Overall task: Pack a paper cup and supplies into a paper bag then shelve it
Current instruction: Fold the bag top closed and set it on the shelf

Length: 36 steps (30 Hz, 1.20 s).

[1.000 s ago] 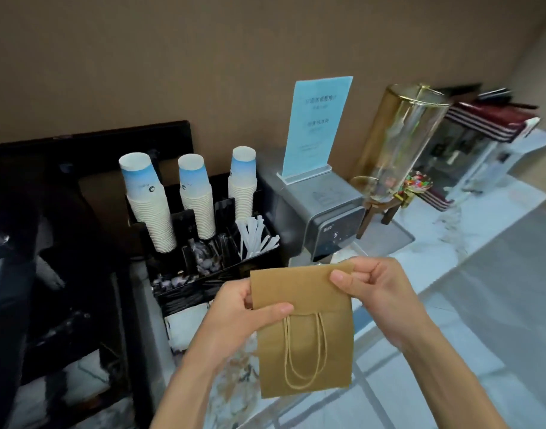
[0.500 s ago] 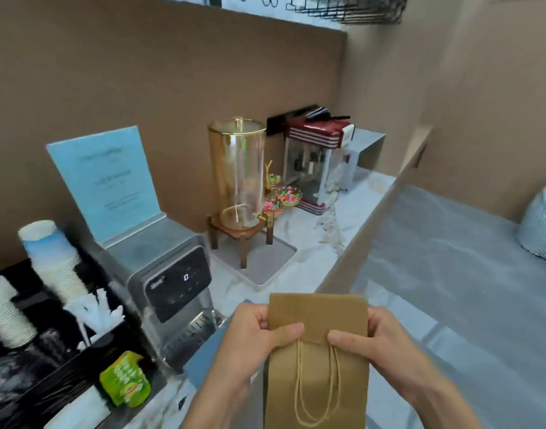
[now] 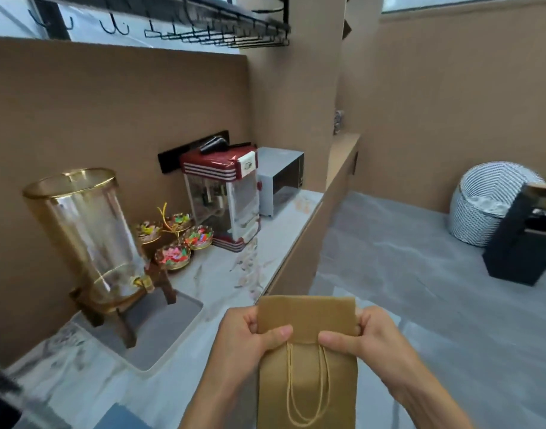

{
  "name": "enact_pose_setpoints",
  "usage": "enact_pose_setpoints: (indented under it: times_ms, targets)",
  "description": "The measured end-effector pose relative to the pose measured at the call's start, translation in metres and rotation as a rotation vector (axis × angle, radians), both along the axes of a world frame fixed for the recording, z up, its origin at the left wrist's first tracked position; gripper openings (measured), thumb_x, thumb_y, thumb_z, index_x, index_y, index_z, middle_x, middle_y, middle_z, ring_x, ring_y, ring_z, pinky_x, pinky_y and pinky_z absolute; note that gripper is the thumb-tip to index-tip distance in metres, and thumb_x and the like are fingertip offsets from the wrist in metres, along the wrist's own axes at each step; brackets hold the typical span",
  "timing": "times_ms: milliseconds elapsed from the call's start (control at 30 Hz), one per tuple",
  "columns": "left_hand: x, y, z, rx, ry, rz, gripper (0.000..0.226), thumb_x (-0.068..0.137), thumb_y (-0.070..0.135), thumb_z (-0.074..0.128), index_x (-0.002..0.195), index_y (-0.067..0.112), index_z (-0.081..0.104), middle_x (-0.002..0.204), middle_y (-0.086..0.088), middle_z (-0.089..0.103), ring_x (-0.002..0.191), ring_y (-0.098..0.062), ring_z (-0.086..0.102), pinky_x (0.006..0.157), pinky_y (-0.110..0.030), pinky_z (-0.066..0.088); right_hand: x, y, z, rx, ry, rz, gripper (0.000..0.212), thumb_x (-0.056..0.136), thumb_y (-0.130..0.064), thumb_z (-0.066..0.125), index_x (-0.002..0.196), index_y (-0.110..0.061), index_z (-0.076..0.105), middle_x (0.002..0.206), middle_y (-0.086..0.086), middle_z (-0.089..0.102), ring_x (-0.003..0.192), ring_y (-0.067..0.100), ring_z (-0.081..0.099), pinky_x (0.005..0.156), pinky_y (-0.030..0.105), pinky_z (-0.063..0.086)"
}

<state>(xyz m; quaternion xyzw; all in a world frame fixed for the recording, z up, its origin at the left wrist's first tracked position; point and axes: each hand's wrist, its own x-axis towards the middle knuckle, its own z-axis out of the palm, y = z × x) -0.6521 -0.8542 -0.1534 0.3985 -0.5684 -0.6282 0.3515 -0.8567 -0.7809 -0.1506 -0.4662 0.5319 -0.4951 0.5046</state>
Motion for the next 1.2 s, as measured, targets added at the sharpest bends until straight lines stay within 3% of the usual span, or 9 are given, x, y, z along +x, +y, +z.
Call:
enact_pose_setpoints:
  times_ms: [167, 400, 633, 767, 933, 1200]
  targets:
    - [-0.078, -0.083, -0.004, 0.015, -0.021, -0.065, 0.017, 0.078, -0.003, 0.076, 0.088, 0.008, 0.081, 0.086, -0.016, 0.081, 0.077, -0.027, 0.078, 0.062, -0.029, 0.061, -0.073, -0.063, -0.010, -0.053, -0.059, -0.059, 0.017, 0.092, -0.015, 0.067, 0.104, -0.009, 0.078, 0.099, 0.012, 0.080, 0.093, 0.024, 0.077, 0.074, 0.021, 0.059]
    - [-0.213, -0.221, 0.000, -0.008, -0.022, -0.184, 0.015, 0.078, -0.003, 0.076, 0.091, 0.003, 0.080, 0.089, -0.017, 0.081, 0.083, -0.032, 0.078, 0.069, -0.035, 0.063, -0.196, -0.177, -0.005, -0.072, -0.043, -0.181, 0.019, 0.090, -0.017, 0.066, 0.103, -0.008, 0.078, 0.100, 0.015, 0.079, 0.094, 0.028, 0.076, 0.075, 0.024, 0.059]
    - [-0.336, -0.356, 0.012, -0.005, 0.012, -0.262, 0.016, 0.079, -0.002, 0.075, 0.092, 0.006, 0.080, 0.090, -0.015, 0.081, 0.084, -0.030, 0.078, 0.067, -0.031, 0.063, -0.311, -0.296, 0.012, -0.067, -0.046, -0.289, 0.016, 0.090, -0.012, 0.067, 0.100, -0.006, 0.078, 0.093, 0.017, 0.080, 0.088, 0.028, 0.077, 0.073, 0.024, 0.060]
    - [-0.405, -0.421, 0.008, 0.007, 0.025, -0.275, 0.018, 0.082, -0.001, 0.073, 0.096, 0.007, 0.079, 0.094, -0.016, 0.080, 0.089, -0.032, 0.077, 0.076, -0.038, 0.064, -0.376, -0.360, 0.007, -0.072, -0.068, -0.351, 0.015, 0.087, -0.013, 0.071, 0.097, -0.006, 0.079, 0.091, 0.017, 0.080, 0.088, 0.029, 0.078, 0.074, 0.025, 0.061]
    - [-0.505, -0.500, 0.001, 0.007, 0.034, -0.277, 0.017, 0.084, -0.003, 0.071, 0.092, 0.009, 0.080, 0.090, -0.014, 0.081, 0.083, -0.027, 0.078, 0.064, -0.027, 0.062, -0.473, -0.440, -0.008, -0.088, -0.103, -0.384, 0.023, 0.080, -0.019, 0.076, 0.100, -0.007, 0.079, 0.094, 0.018, 0.080, 0.090, 0.030, 0.077, 0.073, 0.025, 0.060]
    - [-0.697, -0.619, 0.005, 0.018, 0.067, -0.243, 0.016, 0.082, -0.005, 0.071, 0.090, 0.006, 0.080, 0.088, -0.017, 0.080, 0.077, -0.027, 0.078, 0.058, -0.026, 0.061, -0.671, -0.570, -0.005, -0.105, -0.090, -0.346, 0.021, 0.082, -0.015, 0.075, 0.102, -0.008, 0.079, 0.094, 0.016, 0.080, 0.089, 0.025, 0.078, 0.072, 0.021, 0.059]
